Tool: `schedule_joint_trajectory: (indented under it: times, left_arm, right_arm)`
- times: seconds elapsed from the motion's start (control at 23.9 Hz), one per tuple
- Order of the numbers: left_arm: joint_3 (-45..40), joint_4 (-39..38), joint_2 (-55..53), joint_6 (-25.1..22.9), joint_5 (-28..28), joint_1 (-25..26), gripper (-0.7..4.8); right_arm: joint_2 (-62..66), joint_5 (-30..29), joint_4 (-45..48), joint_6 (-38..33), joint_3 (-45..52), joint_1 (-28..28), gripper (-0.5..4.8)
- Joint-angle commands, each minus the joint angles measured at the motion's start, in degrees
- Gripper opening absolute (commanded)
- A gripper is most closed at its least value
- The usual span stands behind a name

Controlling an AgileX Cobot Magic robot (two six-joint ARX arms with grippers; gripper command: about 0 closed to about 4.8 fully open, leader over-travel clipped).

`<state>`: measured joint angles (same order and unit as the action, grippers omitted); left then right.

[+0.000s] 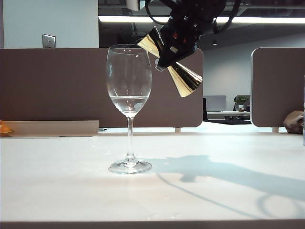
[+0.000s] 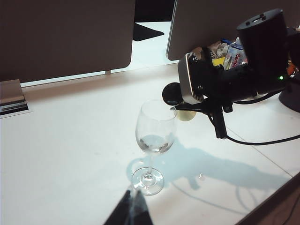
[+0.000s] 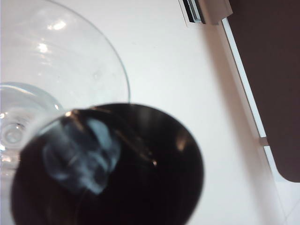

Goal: Pick up the jigger and pour the water inside into the glass.

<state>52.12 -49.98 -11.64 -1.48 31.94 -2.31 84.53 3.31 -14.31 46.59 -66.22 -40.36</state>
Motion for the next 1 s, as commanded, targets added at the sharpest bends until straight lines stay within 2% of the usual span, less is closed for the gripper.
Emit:
schedule_joint_trajectory:
  times: [0.04, 0.54, 0.84, 1.0]
  left_arm:
    - [0.2, 0.7, 0.0, 0.0, 0.2, 0.1, -0.03]
    - [0.2, 0.7, 0.0, 0.0, 0.2, 0.1, -0.03]
    - [0.2, 0.7, -0.1, 0.0, 0.2, 0.1, -0.03]
    - [0.2, 0.7, -0.1, 0.0, 0.2, 0.1, -0.03]
  right_arm:
    - [0.3, 0.9, 1.2, 2.8, -0.7, -0.2, -0.01]
    - [0.5, 2.2, 0.0, 5.4, -5.0, -0.2, -0.01]
    - [0.5, 3.2, -0.9, 12.3, -5.1, -2.3, -0.01]
    - [0.5, 4.5, -0.9, 13.9, -5.6, -2.3, -0.01]
